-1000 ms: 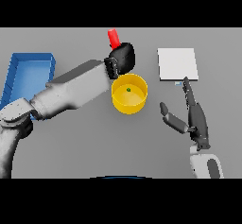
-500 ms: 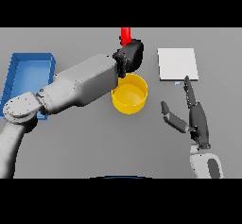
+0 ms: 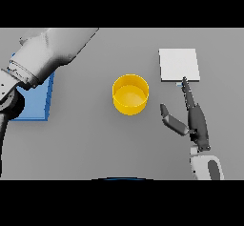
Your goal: Pick up the red beaker and tilt it to pour out 1 green nut into yellow bowl. Pick up the yellow bowl and place it on the metallic measuring scale.
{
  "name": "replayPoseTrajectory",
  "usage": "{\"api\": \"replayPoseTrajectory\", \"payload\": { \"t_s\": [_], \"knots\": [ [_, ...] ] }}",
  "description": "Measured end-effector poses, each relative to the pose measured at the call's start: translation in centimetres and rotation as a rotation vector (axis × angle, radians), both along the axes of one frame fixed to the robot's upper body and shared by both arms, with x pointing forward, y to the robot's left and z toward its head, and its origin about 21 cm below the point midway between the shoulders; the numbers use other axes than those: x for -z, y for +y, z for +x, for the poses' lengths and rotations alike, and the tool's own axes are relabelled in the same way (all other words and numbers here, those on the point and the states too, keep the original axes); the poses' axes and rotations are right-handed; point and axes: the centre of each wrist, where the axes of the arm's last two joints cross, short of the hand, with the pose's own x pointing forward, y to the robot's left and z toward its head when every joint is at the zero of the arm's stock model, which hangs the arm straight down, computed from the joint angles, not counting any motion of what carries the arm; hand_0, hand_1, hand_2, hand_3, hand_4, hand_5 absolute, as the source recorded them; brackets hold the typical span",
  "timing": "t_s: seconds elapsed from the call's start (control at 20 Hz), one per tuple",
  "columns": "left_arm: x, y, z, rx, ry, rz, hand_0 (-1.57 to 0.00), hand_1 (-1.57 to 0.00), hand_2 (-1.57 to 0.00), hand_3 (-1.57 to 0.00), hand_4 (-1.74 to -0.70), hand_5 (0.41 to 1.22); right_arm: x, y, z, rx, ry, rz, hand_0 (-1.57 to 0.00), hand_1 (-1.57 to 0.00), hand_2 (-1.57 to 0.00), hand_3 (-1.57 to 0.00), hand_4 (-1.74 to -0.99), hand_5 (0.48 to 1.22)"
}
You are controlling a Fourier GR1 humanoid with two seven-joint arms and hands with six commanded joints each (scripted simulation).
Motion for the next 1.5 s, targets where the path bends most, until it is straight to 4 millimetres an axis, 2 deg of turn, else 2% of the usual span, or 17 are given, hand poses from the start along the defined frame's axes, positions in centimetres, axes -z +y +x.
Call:
{"api": "replayPoseTrajectory", "payload": {
  "t_s": [0.05,0.1,0.15,0.3,0.5,0.65,0.7,0.85,0.95,1.05,1.15,1.2,1.25,1.5],
  "knots": [
    [-1.6,0.6,0.4,-0.047,-0.001,-0.111,-1.57,-1.57,-1.57,-1.44,-1.73,1.221,0.0,0.0,0.2,0.007,0.002,0.012,0.00,0.00,0.00,0.00,-1.152,0.652],
    [-2.9,2.1,0.8,-0.090,0.020,-0.258,-1.57,-1.57,-1.57,-1.47,-1.73,1.221,-0.2,-0.3,0.6,0.020,0.004,-0.009,0.00,0.00,0.00,0.00,-1.146,0.641],
    [-4.2,4.3,1.4,-0.153,0.043,-0.413,-1.57,-1.57,-1.57,-1.43,-1.74,1.221,-0.1,-0.4,0.5,0.029,0.008,-0.034,0.00,0.00,0.00,0.00,-1.140,0.637],
    [-5.5,10.0,2.4,-0.294,0.077,-0.827,-1.57,-1.57,-1.57,-1.39,-1.74,1.221,-0.2,-0.1,0.5,0.023,-0.012,-0.053,0.00,0.00,0.00,0.00,-1.129,0.625],
    [-3.0,18.8,3.0,-0.459,0.087,-1.245,-1.57,-1.57,-1.57,-1.50,-1.74,1.221,-0.1,-0.1,0.7,-0.023,-0.005,0.046,0.00,0.00,0.00,0.00,-1.081,0.631],
    [0.8,23.8,2.7,-0.598,0.040,-1.448,-1.57,-1.57,-1.57,-1.53,-1.74,1.221,-0.4,-0.5,0.9,-0.033,0.009,0.047,0.00,0.00,0.00,0.00,-1.126,0.651],
    [2.1,24.8,2.5,-0.669,0.013,-1.498,-1.57,-1.57,-1.57,-1.54,-1.74,1.221,-0.4,-0.3,1.0,-0.044,-0.003,0.034,0.00,0.00,0.00,0.00,-1.141,0.657],
    [4.8,26.9,2.0,-0.823,-0.037,-1.675,-1.57,-1.57,-1.57,-1.56,-1.74,1.221,-0.1,-0.6,0.9,-0.057,-0.001,0.044,0.00,0.00,0.00,0.00,-1.165,0.672],
    [6.4,28.8,1.4,-0.851,-0.043,-1.776,-1.57,-1.57,-1.57,-1.49,-1.74,1.221,0.0,-0.4,0.9,-0.061,-0.009,0.020,0.00,0.00,0.00,0.00,-1.181,0.687],
    [8.7,29.3,1.0,-0.933,-0.034,-1.839,-1.57,-1.57,-1.57,-1.43,-1.74,1.221,0.1,-0.6,1.3,-0.054,0.007,0.008,0.00,0.00,0.00,0.00,-1.191,0.702],
    [11.2,29.7,0.5,-0.969,-0.028,-1.905,-1.57,-1.57,-1.57,-1.37,-1.74,1.221,0.1,-0.2,0.8,-0.064,-0.024,-0.001,0.00,0.00,0.00,0.00,-1.194,0.703],
    [11.8,30.3,0.1,-0.977,-0.027,-1.931,-1.57,-1.57,-1.57,-1.37,-1.74,1.221,0.2,-0.3,0.9,-0.060,-0.005,0.000,0.00,0.00,0.00,0.00,-1.199,0.707],
    [12.4,29.9,0.0,-0.984,-0.035,-1.950,-1.57,-1.57,-1.57,-1.38,-1.74,1.221,0.2,-0.4,0.9,-0.064,-0.009,-0.001,0.00,0.00,0.00,0.00,-1.202,0.709],
    [17.1,30.4,-3.2,-1.045,-0.040,-2.041,-1.57,-1.57,-1.57,-1.39,-1.74,1.221,0.2,-0.9,1.1,-0.050,0.003,-0.016,0.00,0.00,0.00,0.00,-1.201,0.693]
  ]
}}
